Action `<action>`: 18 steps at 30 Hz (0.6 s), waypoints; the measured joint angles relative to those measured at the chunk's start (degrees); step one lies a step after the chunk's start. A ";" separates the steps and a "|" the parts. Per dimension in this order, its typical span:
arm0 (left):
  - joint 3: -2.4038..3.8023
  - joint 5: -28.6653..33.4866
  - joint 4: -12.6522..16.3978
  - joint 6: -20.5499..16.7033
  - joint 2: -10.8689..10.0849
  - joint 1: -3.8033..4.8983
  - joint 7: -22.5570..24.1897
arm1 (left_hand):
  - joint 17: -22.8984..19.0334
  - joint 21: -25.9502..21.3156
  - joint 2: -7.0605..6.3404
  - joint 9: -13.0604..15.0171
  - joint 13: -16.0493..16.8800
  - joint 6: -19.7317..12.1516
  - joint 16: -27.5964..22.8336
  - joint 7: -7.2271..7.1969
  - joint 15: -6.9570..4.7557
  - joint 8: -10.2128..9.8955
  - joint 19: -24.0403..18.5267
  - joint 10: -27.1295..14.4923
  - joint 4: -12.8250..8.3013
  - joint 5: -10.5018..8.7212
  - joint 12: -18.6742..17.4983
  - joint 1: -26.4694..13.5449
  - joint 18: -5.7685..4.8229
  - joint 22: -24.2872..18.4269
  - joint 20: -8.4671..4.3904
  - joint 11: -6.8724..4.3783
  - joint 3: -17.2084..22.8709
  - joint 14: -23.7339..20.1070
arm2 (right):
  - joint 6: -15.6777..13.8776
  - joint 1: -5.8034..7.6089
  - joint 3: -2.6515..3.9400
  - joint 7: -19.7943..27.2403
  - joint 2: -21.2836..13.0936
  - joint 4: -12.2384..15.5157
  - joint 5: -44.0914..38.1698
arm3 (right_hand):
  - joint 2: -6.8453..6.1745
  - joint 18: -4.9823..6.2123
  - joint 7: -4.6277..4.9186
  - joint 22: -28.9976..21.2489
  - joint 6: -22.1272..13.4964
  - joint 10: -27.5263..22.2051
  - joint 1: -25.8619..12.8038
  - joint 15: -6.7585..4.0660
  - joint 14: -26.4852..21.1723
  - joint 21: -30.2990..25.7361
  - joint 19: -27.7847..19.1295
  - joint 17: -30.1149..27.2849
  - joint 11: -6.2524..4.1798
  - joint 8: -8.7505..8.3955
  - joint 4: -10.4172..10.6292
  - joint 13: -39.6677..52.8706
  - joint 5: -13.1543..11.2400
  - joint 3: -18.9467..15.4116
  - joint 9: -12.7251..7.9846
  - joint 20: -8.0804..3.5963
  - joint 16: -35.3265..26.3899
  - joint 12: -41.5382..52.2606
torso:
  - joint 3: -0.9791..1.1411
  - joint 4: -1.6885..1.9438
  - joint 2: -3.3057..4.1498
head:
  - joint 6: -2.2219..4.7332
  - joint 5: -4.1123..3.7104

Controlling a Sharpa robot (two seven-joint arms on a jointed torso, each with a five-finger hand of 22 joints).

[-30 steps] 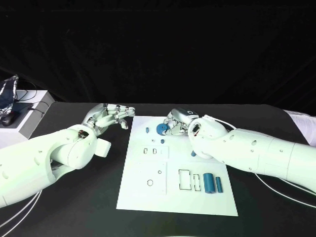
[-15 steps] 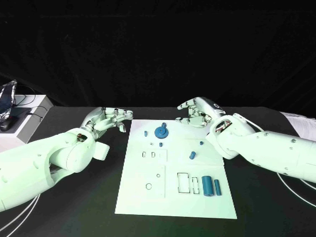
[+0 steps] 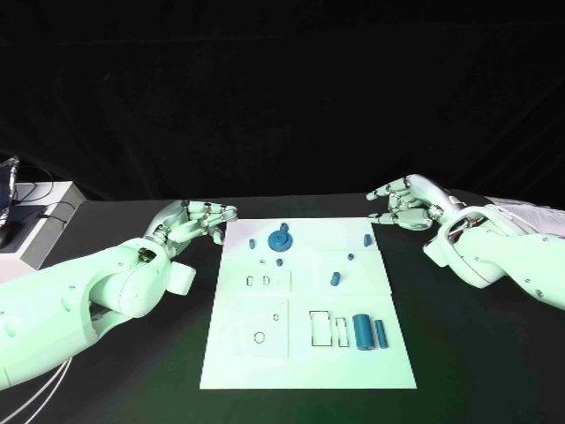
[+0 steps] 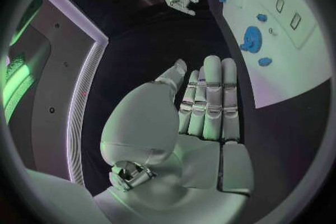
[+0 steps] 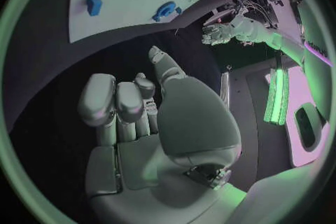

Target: Assemble the parts on the task board

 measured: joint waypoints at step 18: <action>0.01 0.00 -0.43 0.39 0.67 -0.27 0.02 | 0.01 0.01 0.00 0.00 0.00 0.00 0.00 0.00 -0.21 0.00 0.00 0.83 -0.16 0.00 0.00 0.00 0.00 -0.05 0.00 -0.39 0.16 -0.20 | 4.25 -3.63 -0.50 1.37 3.62 -8.82 -0.71 | -0.50 -0.01 0.13 -0.01 -0.51 -0.01 0.50 0.00 0.00 0.89 0.00 1.60 0.02 0.00 -0.01 0.05 -0.12 -0.38 0.00 0.00 0.45 0.00 | 0.18 0.03 -0.07 | -0.37 -1.03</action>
